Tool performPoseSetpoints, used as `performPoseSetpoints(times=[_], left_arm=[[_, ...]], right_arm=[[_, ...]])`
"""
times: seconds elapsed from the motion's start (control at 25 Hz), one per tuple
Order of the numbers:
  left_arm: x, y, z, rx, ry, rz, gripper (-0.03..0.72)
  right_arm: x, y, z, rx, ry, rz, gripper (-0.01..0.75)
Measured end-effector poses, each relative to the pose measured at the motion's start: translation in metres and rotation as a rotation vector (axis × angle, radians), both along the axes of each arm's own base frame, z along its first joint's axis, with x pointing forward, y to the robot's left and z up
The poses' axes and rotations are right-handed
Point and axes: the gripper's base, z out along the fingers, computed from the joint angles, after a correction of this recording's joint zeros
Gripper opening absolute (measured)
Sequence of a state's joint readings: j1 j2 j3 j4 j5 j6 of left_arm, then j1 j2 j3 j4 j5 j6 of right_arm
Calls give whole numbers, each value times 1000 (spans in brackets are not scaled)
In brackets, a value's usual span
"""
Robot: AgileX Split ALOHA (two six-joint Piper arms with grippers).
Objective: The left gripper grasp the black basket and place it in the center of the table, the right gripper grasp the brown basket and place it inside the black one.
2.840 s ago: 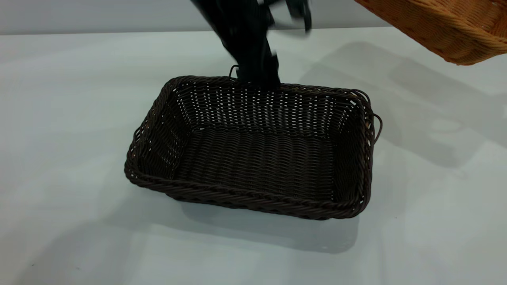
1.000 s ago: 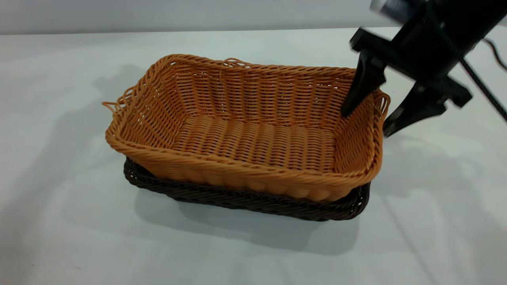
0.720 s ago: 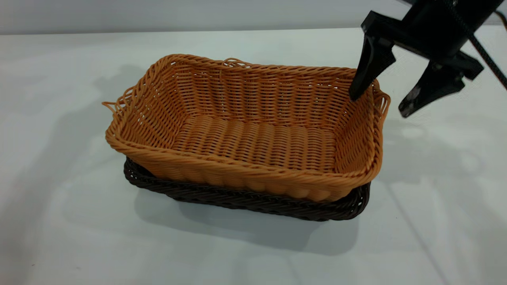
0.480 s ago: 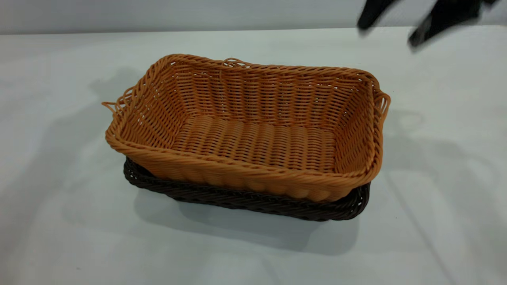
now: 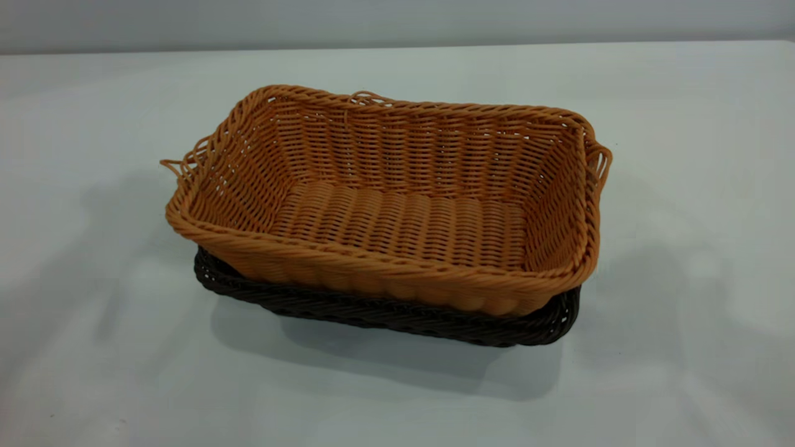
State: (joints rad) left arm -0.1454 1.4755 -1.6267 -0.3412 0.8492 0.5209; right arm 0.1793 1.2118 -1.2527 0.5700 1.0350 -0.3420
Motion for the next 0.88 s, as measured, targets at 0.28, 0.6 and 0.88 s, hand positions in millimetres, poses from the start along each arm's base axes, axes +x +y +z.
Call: performPoseSetpoints(times=[0.28,0.6,0.88], left_arm=[[-88,11,46,-104,57,76,573],[-174,26,34,-82,84,91,573],[-241,36,-16,-80,90,93,573]], right_arm=[[-92,-14,42,15,-189,53,591],[-168,-28,-2,11,-225,64,591],[-214,-44,-58,-70,-270,24,591]])
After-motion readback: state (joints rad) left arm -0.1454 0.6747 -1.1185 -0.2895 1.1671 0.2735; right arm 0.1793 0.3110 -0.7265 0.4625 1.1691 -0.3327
